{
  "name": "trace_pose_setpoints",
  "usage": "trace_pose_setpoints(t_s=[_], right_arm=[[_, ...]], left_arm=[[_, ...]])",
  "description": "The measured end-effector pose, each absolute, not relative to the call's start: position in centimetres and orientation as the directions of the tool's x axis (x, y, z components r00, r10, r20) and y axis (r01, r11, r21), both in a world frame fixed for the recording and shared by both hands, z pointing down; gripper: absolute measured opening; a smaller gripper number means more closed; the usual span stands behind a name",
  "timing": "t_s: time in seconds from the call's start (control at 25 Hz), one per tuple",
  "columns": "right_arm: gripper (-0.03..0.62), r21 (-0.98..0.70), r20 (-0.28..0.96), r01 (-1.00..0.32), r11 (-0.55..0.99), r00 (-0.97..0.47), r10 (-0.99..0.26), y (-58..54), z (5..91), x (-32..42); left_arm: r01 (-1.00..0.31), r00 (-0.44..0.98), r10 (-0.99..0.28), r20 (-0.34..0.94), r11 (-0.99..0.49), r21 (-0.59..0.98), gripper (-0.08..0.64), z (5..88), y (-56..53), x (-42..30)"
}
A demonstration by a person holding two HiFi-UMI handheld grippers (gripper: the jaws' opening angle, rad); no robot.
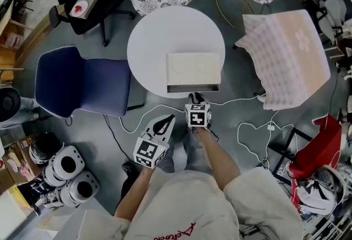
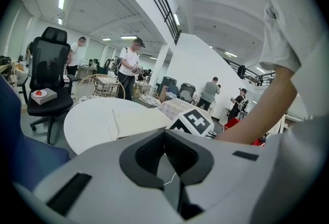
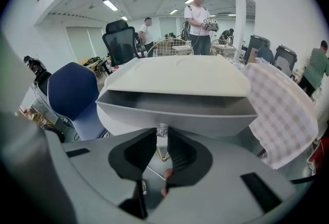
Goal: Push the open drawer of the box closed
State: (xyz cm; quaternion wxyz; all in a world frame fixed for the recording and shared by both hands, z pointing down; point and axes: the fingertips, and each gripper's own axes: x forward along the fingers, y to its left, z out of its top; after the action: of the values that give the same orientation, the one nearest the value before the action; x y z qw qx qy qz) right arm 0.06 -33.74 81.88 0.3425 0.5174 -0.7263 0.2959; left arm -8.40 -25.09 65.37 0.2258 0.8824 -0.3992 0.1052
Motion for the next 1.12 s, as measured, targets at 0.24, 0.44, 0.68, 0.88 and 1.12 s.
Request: trace_pose_setpoints(t_s=[0.24, 0.44, 0.68, 0.88, 1.12], right_arm=[[0.075, -0.064, 0.791, -0.951, 0.302, -0.233, -0.566, -36.7, 81.7, -0.2], [0.075, -0.063, 0.792, -0.946, 0.319, -0.242, -0.560, -37.3, 81.9, -0.2], [0.089, -0.081, 0.791, -0.945, 0.316, -0.254, -0.556, -37.1, 82.0, -0.2], [0.112, -0.121, 0.800, -0.947, 0.299, -0.271, -0.535, -35.4, 82.1, 0.3], [0.110, -0.129, 0.784, -0.943, 0.308, -0.288, -0.551, -33.4, 81.0, 0.6]], left_arm=[[-0.766, 0.643, -0.669, 0.374, -0.562, 0.312, 0.012, 65.3, -25.4, -9.2], [-0.775, 0.632, -0.680, 0.372, -0.553, 0.307, 0.014, 65.3, -26.0, -9.4], [-0.773, 0.634, -0.680, 0.368, -0.555, 0.307, 0.012, 65.2, -25.7, -9.3], [-0.775, 0.631, -0.683, 0.367, -0.552, 0.307, 0.014, 65.2, -25.1, -9.0], [-0.769, 0.639, -0.683, 0.355, -0.567, 0.294, 0.014, 64.6, -25.3, -8.1]])
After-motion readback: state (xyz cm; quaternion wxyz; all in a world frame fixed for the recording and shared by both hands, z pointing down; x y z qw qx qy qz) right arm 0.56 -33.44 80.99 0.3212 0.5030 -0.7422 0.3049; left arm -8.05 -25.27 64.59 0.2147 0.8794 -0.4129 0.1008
